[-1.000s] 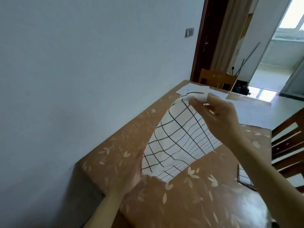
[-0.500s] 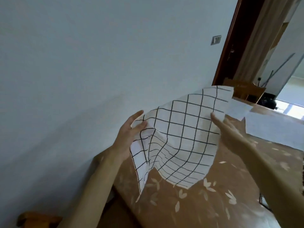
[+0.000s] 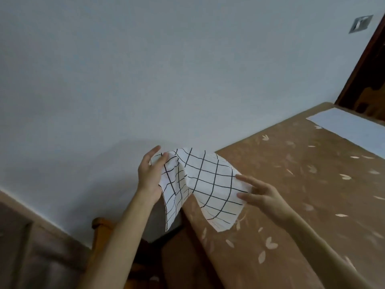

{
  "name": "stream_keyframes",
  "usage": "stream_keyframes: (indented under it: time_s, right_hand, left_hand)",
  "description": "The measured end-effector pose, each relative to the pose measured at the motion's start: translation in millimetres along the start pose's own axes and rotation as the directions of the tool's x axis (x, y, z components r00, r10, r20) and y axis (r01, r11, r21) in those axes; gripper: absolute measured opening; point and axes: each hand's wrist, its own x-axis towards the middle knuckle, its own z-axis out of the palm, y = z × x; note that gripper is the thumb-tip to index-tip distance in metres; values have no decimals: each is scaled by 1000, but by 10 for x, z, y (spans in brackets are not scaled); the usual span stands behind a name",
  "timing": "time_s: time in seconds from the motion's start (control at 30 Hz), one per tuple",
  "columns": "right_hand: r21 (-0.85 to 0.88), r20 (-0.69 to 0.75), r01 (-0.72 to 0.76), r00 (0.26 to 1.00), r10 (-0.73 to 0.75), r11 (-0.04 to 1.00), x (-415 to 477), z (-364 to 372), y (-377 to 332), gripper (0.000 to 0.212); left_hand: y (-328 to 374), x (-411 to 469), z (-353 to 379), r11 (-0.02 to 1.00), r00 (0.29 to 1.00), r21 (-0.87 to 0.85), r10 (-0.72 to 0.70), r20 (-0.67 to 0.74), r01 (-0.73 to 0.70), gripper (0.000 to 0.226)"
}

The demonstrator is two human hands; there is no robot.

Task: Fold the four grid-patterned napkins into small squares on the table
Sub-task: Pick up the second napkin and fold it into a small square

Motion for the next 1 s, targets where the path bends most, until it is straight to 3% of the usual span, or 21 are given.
stream_keyframes:
  time_s: [0.1,0.3,0.43,0.57,0.7,0.77,0.83,0.9,0.93,1.0]
  right_hand:
    - [-164,-51,46,997,-55,985,83,129,-42,42]
    - [-347,-168,195,949,-265,917,173,5,-446,37]
    - [-447,-178,270,907,-381,853,158,-167,-717,33]
    - [-641,-183,229,881,-436,732,111,-314,-901,29]
    - [-740,-175,227,843,-508,633,80,-369,-1043,15]
    - [-755,-166,244,827,-537,609,71,-363,-1124,15]
    - [-739,-152,281,816,-558,612,60,-324,-1219,20]
    - [-692,-123,343,811,-573,635,26,-236,-1337,23]
    - [-656,-99,380,814,-573,653,4,-167,-1399,20]
    - [-614,-22,436,824,-566,658,-33,9,-1511,21]
  left_hand:
    - [63,-18,-155,993,997,85,75,20,-77,31]
    - [400,-10,-546,866,942,374,281,185,-332,31]
    - [625,-37,-639,785,912,474,283,297,-398,21]
    - [748,-43,-666,742,890,513,257,376,-431,35]
    - [812,-64,-622,662,868,566,320,380,-492,43]
    - [820,-52,-662,666,880,579,313,356,-471,42]
    - [808,-33,-749,643,896,624,313,316,-445,24]
    - [785,-47,-827,528,904,742,341,258,-412,3]
    - [769,-80,-834,468,902,789,354,246,-398,7]
    - [735,-210,-755,478,895,771,355,270,-422,34]
